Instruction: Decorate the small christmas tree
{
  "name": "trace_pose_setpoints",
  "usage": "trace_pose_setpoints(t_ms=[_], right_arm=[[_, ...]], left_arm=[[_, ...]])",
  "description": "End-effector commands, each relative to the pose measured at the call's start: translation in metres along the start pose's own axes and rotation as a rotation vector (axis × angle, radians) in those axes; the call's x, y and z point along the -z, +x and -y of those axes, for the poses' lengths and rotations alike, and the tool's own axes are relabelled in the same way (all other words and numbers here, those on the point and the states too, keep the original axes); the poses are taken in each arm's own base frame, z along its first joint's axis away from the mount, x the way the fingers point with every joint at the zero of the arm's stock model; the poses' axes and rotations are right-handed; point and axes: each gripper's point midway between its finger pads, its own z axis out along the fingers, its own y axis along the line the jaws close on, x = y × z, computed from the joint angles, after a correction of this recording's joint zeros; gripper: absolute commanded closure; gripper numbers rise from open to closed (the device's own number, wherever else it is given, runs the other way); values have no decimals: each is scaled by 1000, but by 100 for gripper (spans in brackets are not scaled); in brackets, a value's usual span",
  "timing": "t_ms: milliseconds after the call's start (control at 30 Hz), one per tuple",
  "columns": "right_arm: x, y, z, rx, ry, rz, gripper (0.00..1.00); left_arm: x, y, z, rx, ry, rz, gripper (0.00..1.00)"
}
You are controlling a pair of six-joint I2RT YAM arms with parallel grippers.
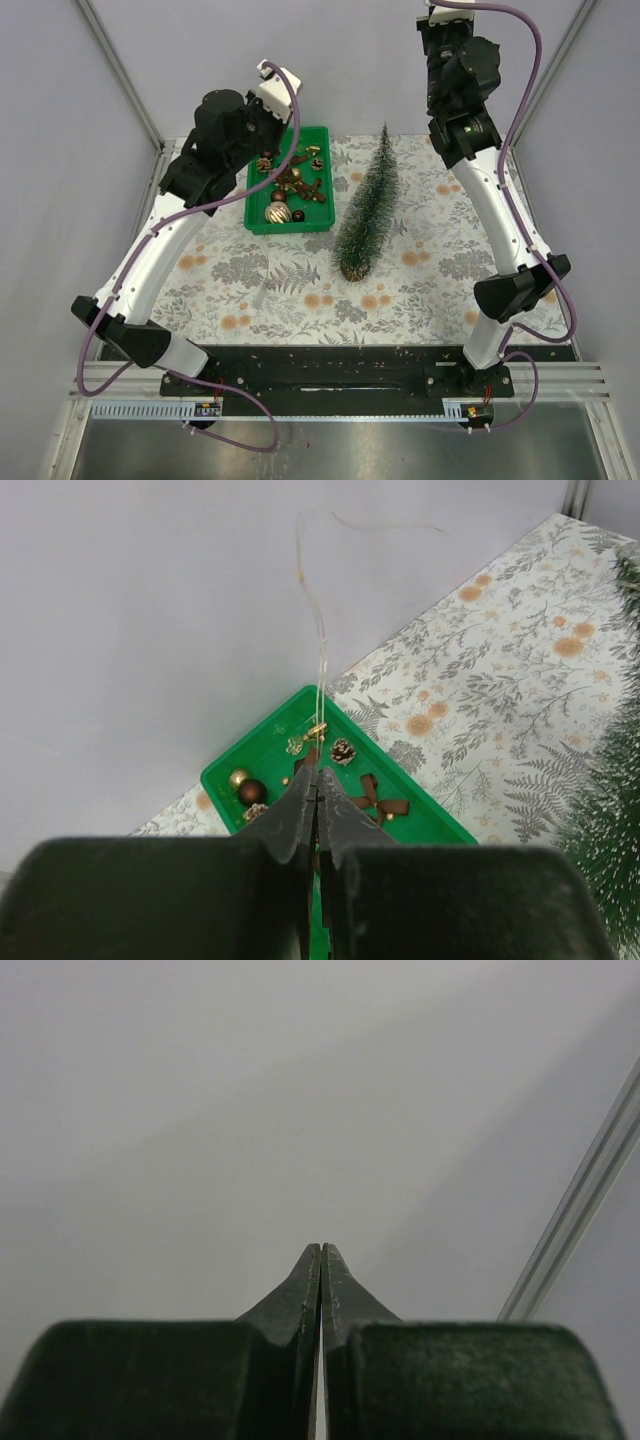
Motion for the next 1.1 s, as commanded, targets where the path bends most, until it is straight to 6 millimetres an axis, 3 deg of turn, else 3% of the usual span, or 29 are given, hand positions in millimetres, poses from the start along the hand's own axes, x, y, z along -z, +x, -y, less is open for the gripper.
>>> trace_pose_setpoints(t_ms=[0, 200, 333, 367, 500, 667, 933, 1067], right_arm=[[-9, 4, 10, -39, 26, 6, 100], [-11, 29, 18, -56, 42, -42, 100], [-7, 48, 8, -84, -9, -74, 100], [-5, 54, 4, -89, -26, -91, 97], [10, 79, -8, -160, -104, -153, 63], [40, 103, 9, -355, -95, -239, 41], [131, 106, 17, -559, -147, -246, 31], [135, 104, 13, -559, -177, -258, 27]], left_arm=[[-14, -30, 7, 3, 21, 85, 98], [-29, -30, 11, 6, 20, 85, 98], [-44, -31, 13, 9, 18, 86, 98], [-46, -34, 12, 10, 16, 93, 97], [-58, -37, 9, 24, -9, 92, 97], [-56, -44, 6, 19, -24, 113, 97], [-35, -52, 1, 6, -34, 128, 97], [-19, -69, -6, 7, -46, 161, 97]])
